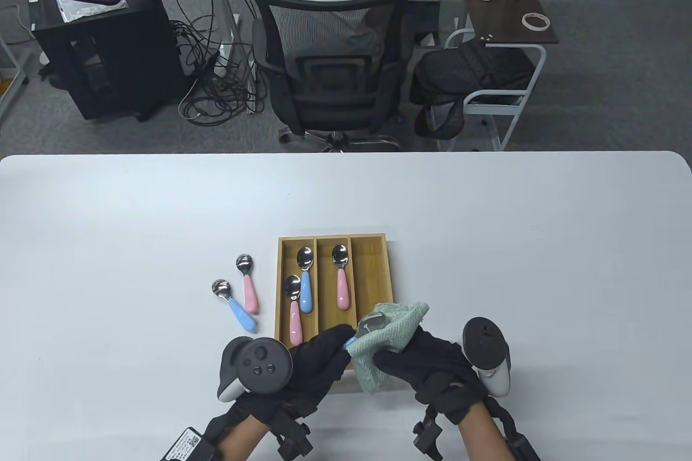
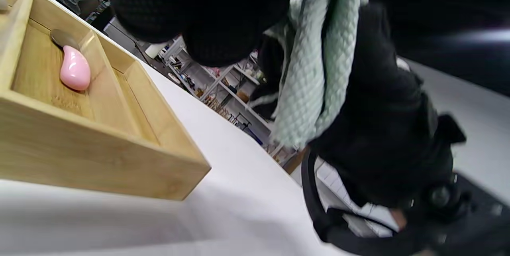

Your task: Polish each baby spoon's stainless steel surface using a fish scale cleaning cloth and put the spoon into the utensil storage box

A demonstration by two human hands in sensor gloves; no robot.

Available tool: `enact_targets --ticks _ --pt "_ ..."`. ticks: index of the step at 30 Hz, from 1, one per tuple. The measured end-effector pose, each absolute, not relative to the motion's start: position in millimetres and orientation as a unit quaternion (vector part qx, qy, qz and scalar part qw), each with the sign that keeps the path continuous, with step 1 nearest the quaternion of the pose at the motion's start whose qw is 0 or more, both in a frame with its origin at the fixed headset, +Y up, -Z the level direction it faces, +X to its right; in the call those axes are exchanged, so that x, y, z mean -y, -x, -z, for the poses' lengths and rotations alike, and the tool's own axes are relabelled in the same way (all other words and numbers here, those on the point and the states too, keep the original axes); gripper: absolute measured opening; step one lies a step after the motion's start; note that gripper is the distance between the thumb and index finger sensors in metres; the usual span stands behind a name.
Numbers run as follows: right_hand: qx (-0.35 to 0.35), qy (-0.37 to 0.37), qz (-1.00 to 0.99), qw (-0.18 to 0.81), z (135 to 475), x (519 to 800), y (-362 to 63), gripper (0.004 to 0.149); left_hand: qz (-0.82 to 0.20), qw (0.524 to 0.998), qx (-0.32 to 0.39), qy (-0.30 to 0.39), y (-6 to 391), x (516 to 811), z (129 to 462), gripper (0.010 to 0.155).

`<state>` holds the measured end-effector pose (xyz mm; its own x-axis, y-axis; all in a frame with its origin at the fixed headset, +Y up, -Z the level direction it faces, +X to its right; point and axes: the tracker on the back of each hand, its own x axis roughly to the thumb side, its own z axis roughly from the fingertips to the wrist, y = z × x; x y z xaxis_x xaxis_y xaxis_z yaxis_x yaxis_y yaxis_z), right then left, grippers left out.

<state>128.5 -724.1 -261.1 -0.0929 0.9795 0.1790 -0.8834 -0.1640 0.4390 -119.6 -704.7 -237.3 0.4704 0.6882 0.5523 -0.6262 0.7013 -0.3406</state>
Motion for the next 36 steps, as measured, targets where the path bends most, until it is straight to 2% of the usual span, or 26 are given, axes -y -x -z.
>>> enact_targets --ticks 5,9,12,15,17,22,25,36 --pt "-0.066 -0.17 -0.753 0.632 257 723 -130 0.076 -0.327 0.88 0.342 0.036 106 709 230 0.057" --pt "-0.011 -0.092 -0.778 0.621 255 727 -130 0.062 -0.329 0.887 0.322 0.033 101 710 228 0.057" --pt "0.023 -0.112 -0.799 0.591 254 721 -131 0.055 -0.351 0.886 0.3 0.04 104 715 231 0.057" --pt "0.049 -0.129 -0.812 0.567 248 715 -129 0.054 -0.336 0.895 0.288 0.048 110 720 234 0.064" --pt "0.047 -0.132 -0.811 0.567 246 713 -128 0.056 -0.327 0.903 0.277 0.042 114 721 233 0.066" --pt "-0.027 -0.16 -0.77 0.618 250 715 -127 0.055 -0.325 0.905 0.272 0.031 119 718 232 0.063" --pt "-0.048 -0.172 -0.749 0.639 251 717 -127 0.056 -0.332 0.9 0.277 0.049 121 721 234 0.063" --pt "0.013 -0.134 -0.799 0.586 250 717 -127 0.062 -0.316 0.902 0.287 0.065 119 724 233 0.061"
